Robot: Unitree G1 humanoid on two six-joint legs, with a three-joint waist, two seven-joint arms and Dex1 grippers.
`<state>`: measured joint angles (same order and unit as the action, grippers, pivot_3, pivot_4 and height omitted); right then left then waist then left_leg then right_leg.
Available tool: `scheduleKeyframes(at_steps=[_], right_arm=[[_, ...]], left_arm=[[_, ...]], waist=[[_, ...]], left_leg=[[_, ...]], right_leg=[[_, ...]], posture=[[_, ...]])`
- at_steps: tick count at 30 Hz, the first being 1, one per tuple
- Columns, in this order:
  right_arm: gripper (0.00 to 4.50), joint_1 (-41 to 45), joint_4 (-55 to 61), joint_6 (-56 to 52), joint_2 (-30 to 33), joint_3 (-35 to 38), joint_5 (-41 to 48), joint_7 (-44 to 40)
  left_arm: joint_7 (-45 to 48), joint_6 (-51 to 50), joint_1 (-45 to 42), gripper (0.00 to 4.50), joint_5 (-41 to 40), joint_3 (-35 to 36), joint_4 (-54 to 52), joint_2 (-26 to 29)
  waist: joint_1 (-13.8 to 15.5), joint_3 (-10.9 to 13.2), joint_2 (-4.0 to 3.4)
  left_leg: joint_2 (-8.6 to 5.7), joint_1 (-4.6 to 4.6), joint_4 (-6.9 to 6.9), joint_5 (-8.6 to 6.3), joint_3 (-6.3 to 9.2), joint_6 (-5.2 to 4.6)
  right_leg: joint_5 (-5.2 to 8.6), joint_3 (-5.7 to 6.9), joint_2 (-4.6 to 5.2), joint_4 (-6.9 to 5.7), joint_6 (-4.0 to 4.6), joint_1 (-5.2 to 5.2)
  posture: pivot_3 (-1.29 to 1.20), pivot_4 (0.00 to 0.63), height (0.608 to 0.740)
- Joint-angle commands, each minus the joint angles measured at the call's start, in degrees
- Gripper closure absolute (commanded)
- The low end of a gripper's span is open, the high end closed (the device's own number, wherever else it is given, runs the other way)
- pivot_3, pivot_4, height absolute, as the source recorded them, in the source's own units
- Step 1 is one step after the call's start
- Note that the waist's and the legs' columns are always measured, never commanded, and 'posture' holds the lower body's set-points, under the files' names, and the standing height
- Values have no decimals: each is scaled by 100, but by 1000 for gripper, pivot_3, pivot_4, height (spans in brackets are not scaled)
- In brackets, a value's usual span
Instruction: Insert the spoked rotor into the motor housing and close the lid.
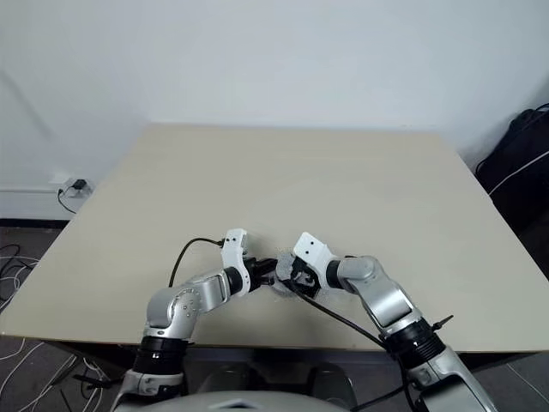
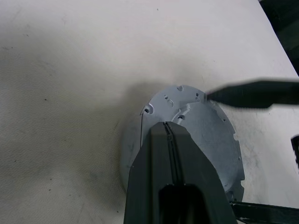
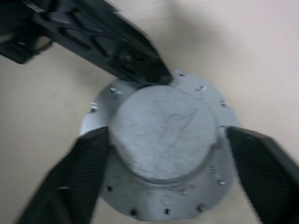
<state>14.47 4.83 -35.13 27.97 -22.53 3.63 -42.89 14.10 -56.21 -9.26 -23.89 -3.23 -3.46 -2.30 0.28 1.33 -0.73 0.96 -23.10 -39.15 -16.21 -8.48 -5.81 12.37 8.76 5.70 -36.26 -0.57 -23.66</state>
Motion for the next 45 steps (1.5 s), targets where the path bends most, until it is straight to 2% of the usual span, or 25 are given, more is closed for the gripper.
scheduleKeyframes(at_steps=[1, 7, 10, 15, 19, 21, 24, 31, 37, 45], right_arm=[[18, -111, -39, -55, 367, 121, -113, -115], [18, -541, 284, 31, 1022, 638, 264, -560], [18, -796, 516, 44, 1244, 1022, 562, -737], [18, -1203, 857, -32, 1531, 1539, 990, -979], [18, -1244, 897, -167, 1207, 2075, 1399, -676], [18, -1042, 772, -484, 568, 2620, 1789, -42], [18, -856, 695, -1061, -105, 3066, 2151, 581], [18, -775, 607, -2683, -1153, 3153, 2796, 1491], [18, -747, 341, -3319, -1548, 3418, 3129, 1781], [18, -683, 19, -3884, -1810, 3916, 3570, 2013]], left_arm=[[-41, -155, 22, 4500, 15, -156, 123, -62], [-37, -141, 7, 4500, 3, -159, 79, -37], [-33, -129, 4, 4500, -18, -166, 75, -1], [5, -121, -6, 4500, -43, -199, 80, 54], [38, -122, -15, 4500, -50, -245, 88, 67], [55, -122, -19, 4500, -46, -275, 87, 65], [71, -116, -19, 4500, -39, -292, 91, 70], [87, -97, 9, 4500, -39, -315, 56, 82], [107, -87, 35, 4500, -62, -312, -8, 99], [134, -56, 57, 4500, -76, -299, -32, 113]], waist=[[44, -1, -2], [142, -3, -1], [139, 6, 18], [129, 16, 7], [127, 19, 11], [130, 21, 15], [135, 21, -7], [137, 16, -16], [131, 18, -35], [110, 15, -41]], left_leg=[[-5, -2, 4, -1, 2, -1], [-38, -24, 6, -13, 11, -22], [-49, -31, 5, -21, 11, -35], [-49, -41, 5, -21, 12, -35], [-48, -40, 3, -21, 17, -35], [-48, -39, 3, -21, 19, -35], [-50, -42, 3, -17, 23, -28], [-56, -48, 5, -20, 26, -33], [-59, -47, 2, -20, 25, -33], [-59, -47, 3, -19, 25, -32]], right_leg=[[-1, 0, 2, 8, -1, 0], [0, 3, 25, 37, -18, -1], [-5, 10, 38, 48, -35, -2], [-3, 18, 40, 48, -38, -11], [-4, 24, 40, 47, -42, -9], [-4, 25, 40, 47, -43, -8], [-6, 26, 39, 46, -45, -9], [-21, 27, 40, 46, -13, -12], [-8, 25, 40, 45, -42, -10], [-10, 26, 38, 43, -40, -10]], posture=[[0, 0, 740], [0, 0, 740], [0, 0, 740], [0, 0, 740], [0, 0, 740], [0, 0, 740], [0, 0, 740], [0, 0, 740], [0, 0, 740], [0, 0, 740]])
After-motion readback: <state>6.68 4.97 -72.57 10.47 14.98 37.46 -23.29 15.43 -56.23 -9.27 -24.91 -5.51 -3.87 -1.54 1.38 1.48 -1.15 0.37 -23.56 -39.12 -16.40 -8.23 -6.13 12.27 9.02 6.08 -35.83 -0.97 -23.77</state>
